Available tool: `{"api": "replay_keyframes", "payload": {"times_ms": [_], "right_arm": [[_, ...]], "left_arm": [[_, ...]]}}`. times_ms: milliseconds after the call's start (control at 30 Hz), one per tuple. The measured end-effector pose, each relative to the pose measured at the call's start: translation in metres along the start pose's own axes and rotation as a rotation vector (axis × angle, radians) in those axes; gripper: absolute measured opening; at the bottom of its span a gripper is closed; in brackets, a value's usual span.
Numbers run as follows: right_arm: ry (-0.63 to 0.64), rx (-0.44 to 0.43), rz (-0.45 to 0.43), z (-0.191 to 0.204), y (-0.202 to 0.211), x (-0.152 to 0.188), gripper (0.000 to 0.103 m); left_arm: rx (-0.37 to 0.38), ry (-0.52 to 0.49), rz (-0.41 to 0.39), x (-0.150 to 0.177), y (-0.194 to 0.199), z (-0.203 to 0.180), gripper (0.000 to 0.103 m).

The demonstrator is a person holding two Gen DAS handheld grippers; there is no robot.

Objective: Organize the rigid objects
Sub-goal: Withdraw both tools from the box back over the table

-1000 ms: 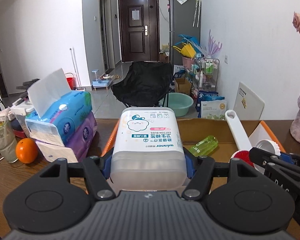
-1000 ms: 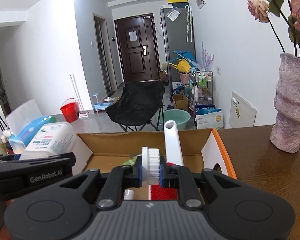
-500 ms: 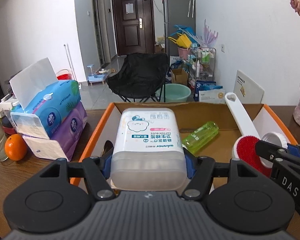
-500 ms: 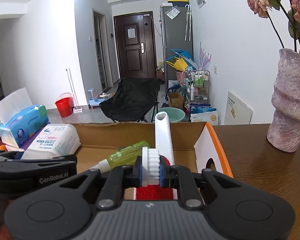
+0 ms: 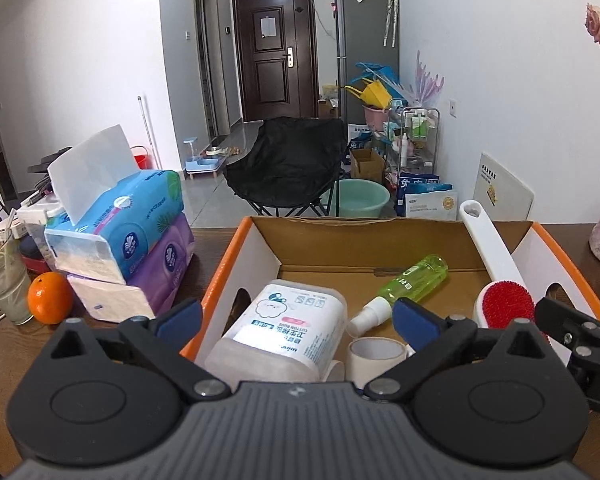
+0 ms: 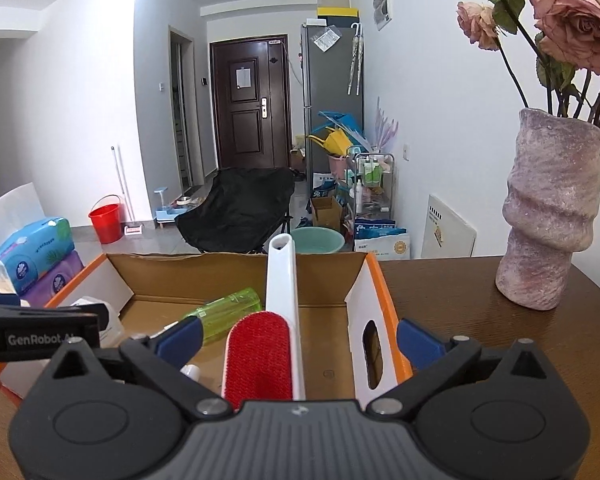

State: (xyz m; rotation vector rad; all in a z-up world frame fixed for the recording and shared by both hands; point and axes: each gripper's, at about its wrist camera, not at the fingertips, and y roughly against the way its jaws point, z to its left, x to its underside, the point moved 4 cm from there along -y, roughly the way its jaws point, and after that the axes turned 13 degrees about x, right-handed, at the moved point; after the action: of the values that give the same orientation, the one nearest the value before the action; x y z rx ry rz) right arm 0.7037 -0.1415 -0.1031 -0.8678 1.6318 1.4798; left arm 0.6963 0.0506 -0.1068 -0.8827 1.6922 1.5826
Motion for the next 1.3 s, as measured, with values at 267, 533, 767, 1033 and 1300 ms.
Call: {"api": "replay_keyframes", "payload": {"times_ms": [267, 533, 767, 1033, 1300], "right_arm": [[-0.003, -0.001, 0.0, -0.001, 0.007, -0.002, 0.103], [-0.012, -0.008, -0.006, -0.003, 0.025, -0.004, 0.103], [-0.014, -0.026, -0.027, -0.011, 0.056, -0.004, 0.103], [-0.021, -0.064, -0.077, -0.025, 0.116, 0.004, 0.103], [-0.013, -0.08, -0.141, -0.042, 0.191, 0.015, 0.103]], "left_arm": [[-0.004, 0.002, -0.013, -0.002, 0.015, 0.002, 0.103], [0.0, 0.01, -0.034, -0.003, 0.038, 0.002, 0.103], [0.018, 0.007, -0.061, 0.0, 0.071, 0.001, 0.103], [0.041, 0.012, -0.113, 0.013, 0.127, 0.0, 0.103], [0.021, -0.007, -0.168, 0.03, 0.209, -0.004, 0.103]]}}
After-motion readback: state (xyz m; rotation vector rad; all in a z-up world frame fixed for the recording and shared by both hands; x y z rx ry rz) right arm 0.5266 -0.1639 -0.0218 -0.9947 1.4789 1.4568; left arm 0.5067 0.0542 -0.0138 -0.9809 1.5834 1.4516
